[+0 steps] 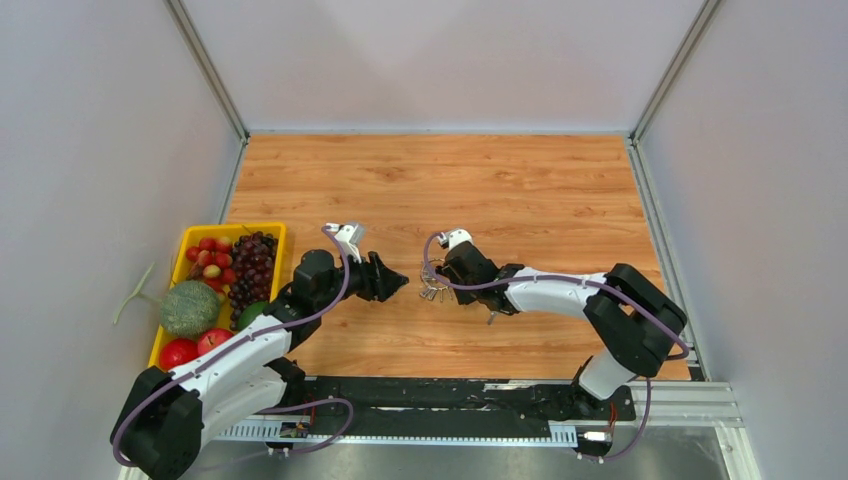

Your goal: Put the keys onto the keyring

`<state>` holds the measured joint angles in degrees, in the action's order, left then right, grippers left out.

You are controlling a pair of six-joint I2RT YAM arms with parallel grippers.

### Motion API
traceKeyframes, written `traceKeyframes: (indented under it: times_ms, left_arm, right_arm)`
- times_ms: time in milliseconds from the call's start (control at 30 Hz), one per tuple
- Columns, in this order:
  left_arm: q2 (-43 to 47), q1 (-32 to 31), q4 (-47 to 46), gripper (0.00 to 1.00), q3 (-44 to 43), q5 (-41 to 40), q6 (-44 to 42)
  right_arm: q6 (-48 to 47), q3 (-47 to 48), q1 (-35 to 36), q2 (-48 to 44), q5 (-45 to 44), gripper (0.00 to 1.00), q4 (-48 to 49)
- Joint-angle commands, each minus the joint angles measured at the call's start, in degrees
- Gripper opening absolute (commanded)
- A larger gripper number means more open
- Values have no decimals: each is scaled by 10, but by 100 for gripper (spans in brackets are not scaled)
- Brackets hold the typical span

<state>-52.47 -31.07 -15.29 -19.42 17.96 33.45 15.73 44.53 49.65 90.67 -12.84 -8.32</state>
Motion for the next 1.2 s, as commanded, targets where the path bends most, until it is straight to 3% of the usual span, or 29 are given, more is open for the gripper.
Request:
traceKeyframes:
  times_ms: [0,167,333,600,967,1167]
  left_arm:
    - [10,-1,-21,69,3,7,-15]
    - [8,-2,-21,70,2,5,-16]
    - [8,-2,-23,70,3,9,-15]
    - [36,-2,-53,70,11,63,-12]
    - [175,-1,-166,73,49,136,-5]
    - [231,-1,-216,74,79,126,-19]
  right_arm:
    - [-13,20,-4,12,24,17,30]
    - [-23,19,-4,3,39,0,31]
    - [-40,25,-3,-52,46,0,7]
    - [-63,126,2,-124,64,0,-162]
    - [-67,310,18,-94,119,0,-365]
    - [-55,372,31,-75,178,0,-410]
